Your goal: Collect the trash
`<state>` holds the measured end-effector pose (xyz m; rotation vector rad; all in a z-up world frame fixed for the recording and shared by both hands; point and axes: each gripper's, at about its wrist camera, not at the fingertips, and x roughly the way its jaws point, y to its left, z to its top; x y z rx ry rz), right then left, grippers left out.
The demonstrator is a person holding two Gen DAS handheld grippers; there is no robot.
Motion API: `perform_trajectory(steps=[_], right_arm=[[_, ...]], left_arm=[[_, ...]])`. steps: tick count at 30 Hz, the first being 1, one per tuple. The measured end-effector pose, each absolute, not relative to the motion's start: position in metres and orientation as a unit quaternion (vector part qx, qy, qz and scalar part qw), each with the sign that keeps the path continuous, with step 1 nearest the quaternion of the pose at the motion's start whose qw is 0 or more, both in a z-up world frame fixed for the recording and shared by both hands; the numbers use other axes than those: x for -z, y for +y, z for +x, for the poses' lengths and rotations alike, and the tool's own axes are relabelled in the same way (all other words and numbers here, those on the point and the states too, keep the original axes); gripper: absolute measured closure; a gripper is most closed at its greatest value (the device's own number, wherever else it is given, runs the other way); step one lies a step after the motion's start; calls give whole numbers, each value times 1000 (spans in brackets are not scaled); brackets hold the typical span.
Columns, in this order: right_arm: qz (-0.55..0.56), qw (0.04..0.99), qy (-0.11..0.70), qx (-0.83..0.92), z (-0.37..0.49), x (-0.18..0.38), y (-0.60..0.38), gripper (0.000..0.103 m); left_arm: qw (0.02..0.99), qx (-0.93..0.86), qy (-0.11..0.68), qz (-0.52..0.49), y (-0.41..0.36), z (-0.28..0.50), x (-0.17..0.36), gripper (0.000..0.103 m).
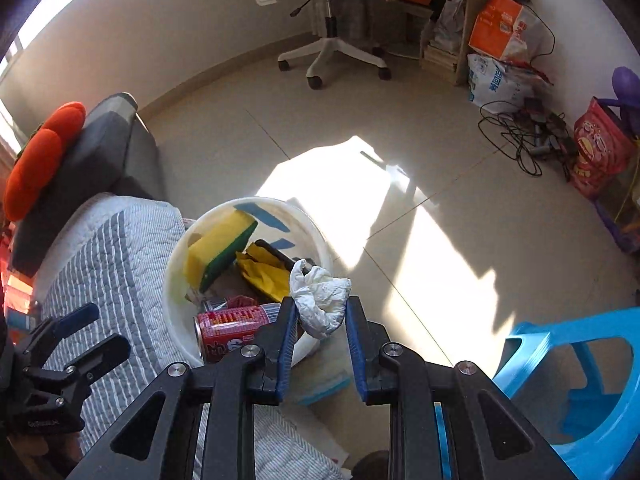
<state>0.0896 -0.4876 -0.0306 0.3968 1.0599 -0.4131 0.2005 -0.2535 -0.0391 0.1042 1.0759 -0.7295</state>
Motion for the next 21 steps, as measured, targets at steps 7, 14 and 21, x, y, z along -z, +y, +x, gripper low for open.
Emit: perform_trajectory(steps=[7,14,21], right_arm=[[236,826,468,205,100,30,-488,32],[222,830,467,209,78,8,-469,29],[142,841,472,222,39,-15,-404,20]], left_arm=[[818,282,497,66,-177,174,28,1],[842,202,498,46,-112,144,20,1],[871,159,463,48,-95,105,0,1]])
